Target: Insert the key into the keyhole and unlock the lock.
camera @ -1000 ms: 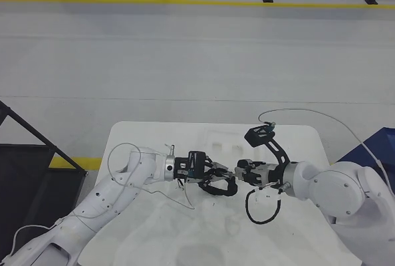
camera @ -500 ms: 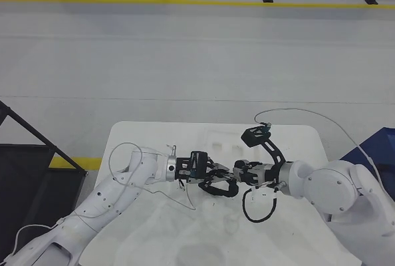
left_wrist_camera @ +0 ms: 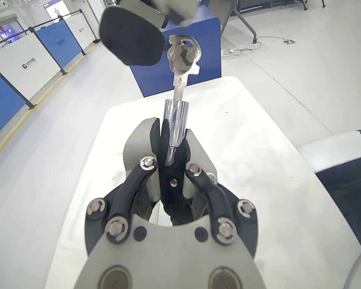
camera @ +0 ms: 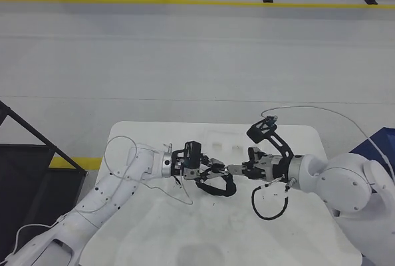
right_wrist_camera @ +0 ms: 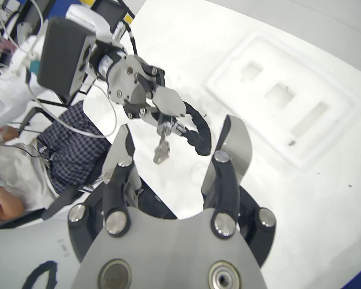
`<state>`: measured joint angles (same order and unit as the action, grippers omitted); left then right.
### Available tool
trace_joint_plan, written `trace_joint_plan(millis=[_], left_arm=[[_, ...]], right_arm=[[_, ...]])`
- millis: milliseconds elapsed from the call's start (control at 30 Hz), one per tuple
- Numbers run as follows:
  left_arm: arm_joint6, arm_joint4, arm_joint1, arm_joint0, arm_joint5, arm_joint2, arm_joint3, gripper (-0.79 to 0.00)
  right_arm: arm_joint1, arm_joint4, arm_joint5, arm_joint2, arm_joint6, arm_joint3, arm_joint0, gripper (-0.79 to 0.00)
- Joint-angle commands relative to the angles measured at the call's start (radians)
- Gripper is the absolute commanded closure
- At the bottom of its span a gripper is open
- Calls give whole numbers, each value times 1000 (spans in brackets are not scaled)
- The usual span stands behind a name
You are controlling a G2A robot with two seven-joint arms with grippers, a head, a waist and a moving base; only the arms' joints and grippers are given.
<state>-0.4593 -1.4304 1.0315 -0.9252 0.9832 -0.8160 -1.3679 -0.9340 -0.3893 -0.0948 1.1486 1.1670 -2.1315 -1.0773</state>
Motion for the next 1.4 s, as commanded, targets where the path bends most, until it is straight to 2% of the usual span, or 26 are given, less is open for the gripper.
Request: trace_joint_plan(millis=[0, 167, 333, 400, 633, 900, 1067, 1167, 1367], left_arm=[[30, 51, -1, 1, 20, -14, 17, 0], [119, 192, -12, 8, 29, -3, 38, 0], [223, 325, -38, 17, 29, 5, 30, 0], [261, 372, -50, 19, 29, 6, 18, 0], [364, 472, -79, 19, 29, 8, -23, 0], [436, 494, -88, 7, 29, -7, -55, 0], [469, 502, -86, 0, 29, -4, -72, 0], [484, 510, -84, 1, 29, 1, -74, 0], [512, 515, -82, 7, 29, 7, -75, 0]], right_arm=[[3, 15, 65, 15, 4, 6, -9, -785], [11, 40, 215, 28, 23, 8, -29, -785], [12, 31, 300, 16, -18, 9, -45, -785], [12, -30, 266, 17, -56, 20, -53, -785], [12, -30, 266, 17, -56, 20, -53, -785], [12, -32, 267, 17, -62, 19, -54, -785], [14, -141, 480, -5, -135, 1, -45, -785], [13, -236, 572, -25, -192, -4, -45, -785], [10, -463, 681, -85, -269, -17, -40, -785]])
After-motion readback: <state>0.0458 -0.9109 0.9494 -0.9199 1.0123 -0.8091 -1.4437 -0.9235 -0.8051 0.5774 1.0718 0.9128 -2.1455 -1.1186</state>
